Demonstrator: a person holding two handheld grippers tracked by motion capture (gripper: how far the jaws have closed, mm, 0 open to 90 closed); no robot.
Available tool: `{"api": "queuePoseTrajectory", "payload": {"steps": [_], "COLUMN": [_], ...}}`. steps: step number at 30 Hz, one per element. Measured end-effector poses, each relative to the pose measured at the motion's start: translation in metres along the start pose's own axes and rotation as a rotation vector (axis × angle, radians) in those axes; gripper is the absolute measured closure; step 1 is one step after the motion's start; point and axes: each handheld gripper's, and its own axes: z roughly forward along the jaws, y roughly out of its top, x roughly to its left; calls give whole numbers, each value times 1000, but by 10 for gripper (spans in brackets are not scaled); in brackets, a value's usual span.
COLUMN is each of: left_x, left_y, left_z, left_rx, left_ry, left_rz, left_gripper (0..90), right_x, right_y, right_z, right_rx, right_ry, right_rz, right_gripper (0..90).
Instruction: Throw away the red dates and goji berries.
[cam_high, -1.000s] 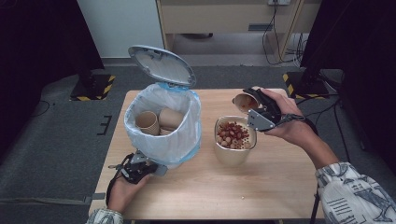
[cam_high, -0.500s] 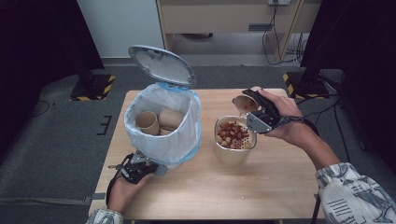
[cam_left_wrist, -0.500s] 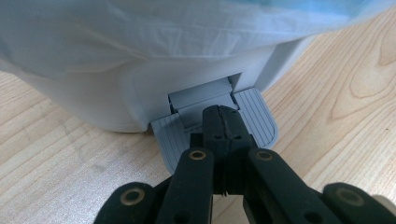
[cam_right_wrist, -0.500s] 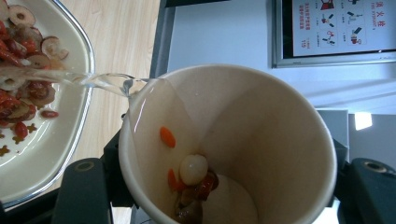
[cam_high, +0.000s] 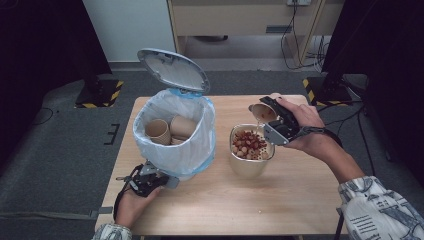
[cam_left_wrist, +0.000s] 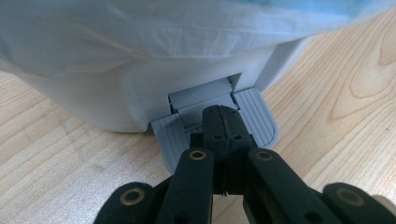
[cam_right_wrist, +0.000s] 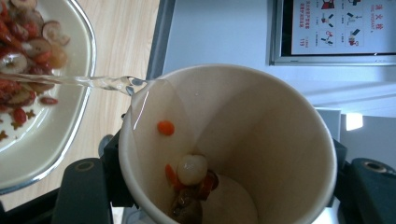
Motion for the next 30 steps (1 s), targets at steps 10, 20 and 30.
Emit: {"api": "queuePoseTrajectory", "payload": {"steps": [10, 20, 30], "left_x": [0, 0, 0], "left_y": [0, 0, 0], "left_z": [0, 0, 0], "left_rx": [0, 0, 1], "left_ry": [0, -1, 1], "left_rz": [0, 0, 1], "left_gripper": [899, 899, 899], "right_x": [6, 8, 9], "right_y": [4, 9, 10], "right_z": [1, 2, 0], "right_rx": [7, 25, 40], "right_ry": [2, -1, -4], "right_rz": [-58, -105, -163], "right_gripper": [310, 310, 310]}}
